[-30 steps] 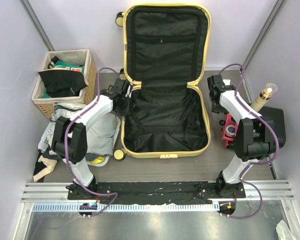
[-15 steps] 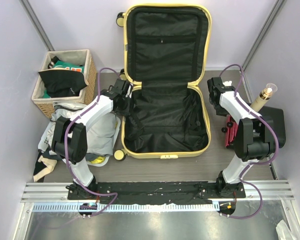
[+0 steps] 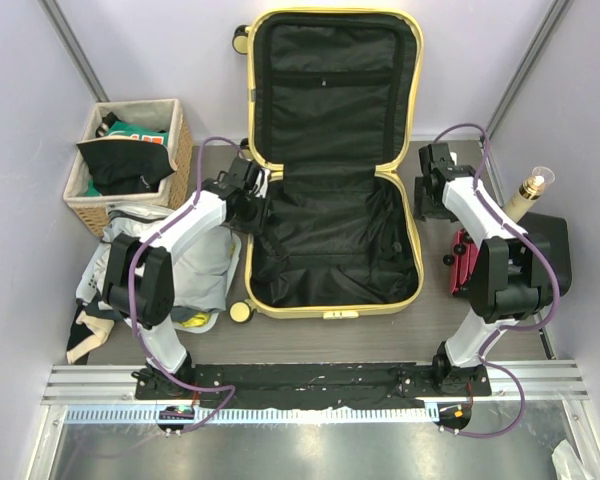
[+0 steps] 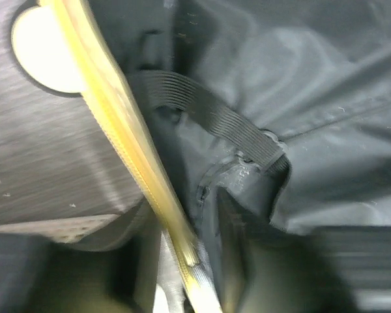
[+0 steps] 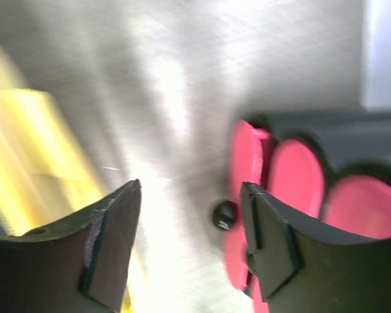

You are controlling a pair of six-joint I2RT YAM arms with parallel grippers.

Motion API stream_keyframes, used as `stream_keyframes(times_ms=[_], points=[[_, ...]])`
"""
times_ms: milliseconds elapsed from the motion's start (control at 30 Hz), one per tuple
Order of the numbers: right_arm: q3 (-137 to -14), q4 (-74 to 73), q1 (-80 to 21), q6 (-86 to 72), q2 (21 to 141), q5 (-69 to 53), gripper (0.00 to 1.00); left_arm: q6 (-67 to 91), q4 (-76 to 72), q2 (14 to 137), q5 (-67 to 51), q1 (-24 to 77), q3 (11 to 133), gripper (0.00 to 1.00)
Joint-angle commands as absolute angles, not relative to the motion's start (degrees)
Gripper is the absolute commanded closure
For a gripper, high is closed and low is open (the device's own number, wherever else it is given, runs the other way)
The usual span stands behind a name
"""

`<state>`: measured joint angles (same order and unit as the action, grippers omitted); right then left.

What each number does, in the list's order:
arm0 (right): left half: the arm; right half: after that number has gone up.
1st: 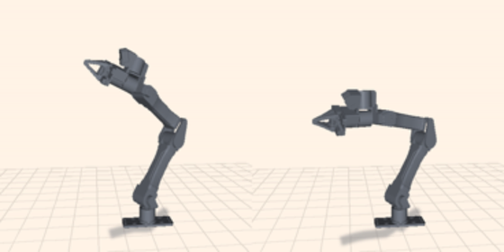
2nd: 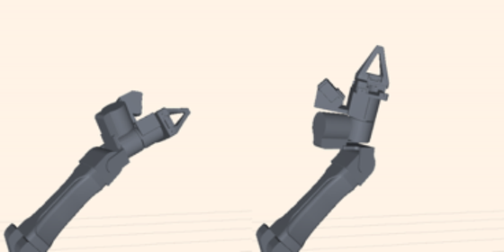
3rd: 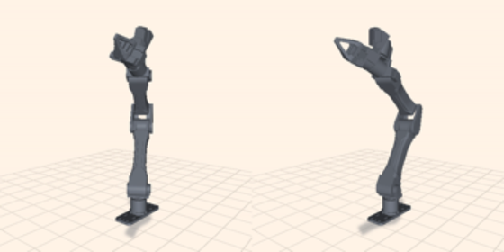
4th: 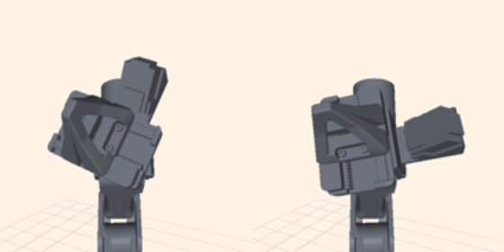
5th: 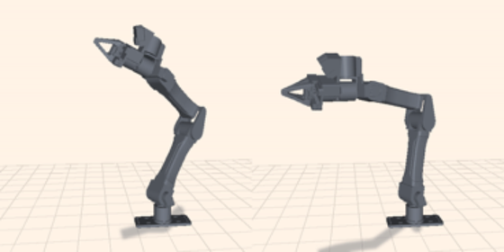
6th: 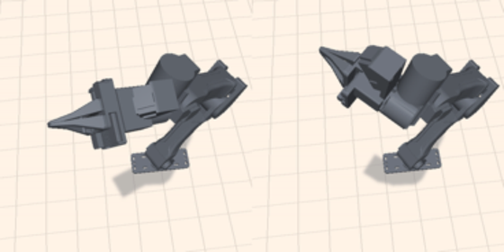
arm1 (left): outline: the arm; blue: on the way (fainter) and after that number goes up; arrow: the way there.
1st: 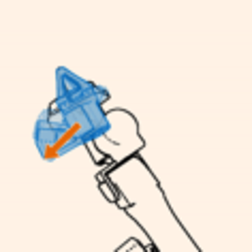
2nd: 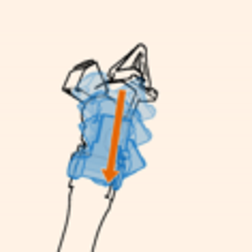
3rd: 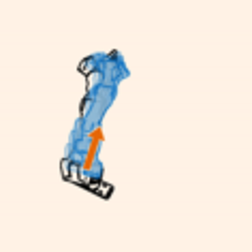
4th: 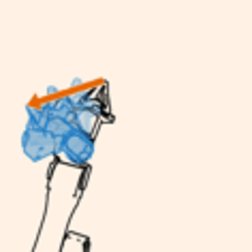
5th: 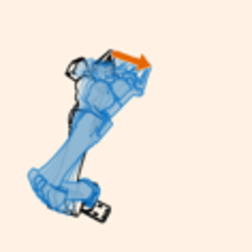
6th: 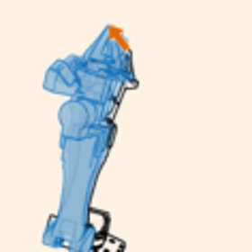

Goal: Open, take out, and arrange the luggage

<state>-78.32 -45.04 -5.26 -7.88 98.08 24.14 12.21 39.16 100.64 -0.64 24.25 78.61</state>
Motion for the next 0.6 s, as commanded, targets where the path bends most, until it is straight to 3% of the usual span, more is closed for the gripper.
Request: stream_keyframes(times_ms=[0,67,133,167,200,433,567], points=[[-82.3,-38.4,-5.3,-6.1,94.5,12.2,0.24,10.5,39.0,96.4,-9.6,23.5,80.5,0.43],[-83.8,-36.7,-5.3,-5.5,95.0,8.7,0.21,11.5,39.1,95.8,-10.6,21.8,82.3,0.25],[-86.1,-36.0,-5.2,-5.4,95.6,6.3,0.18,12.0,38.8,95.3,-10.7,20.8,84.6,0.15],[-87.1,-35.3,-5.2,-5.2,96.3,5.5,0.17,12.2,38.4,95.0,-10.6,20.5,85.4,0.03],[-89.0,-35.1,-5.2,-5.2,96.7,4.7,0.16,12.6,37.9,95.0,-10.7,20.0,87.5,0.00],[-99.1,-35.5,-5.2,-10.0,94.5,-1.8,0.16,17.0,40.2,95.7,-7.1,13.5,102.1,0.00],[-99.8,-32.4,-5.2,-11.9,86.5,-4.4,0.15,17.2,34.0,87.4,-0.4,13.4,102.8,0.00]])
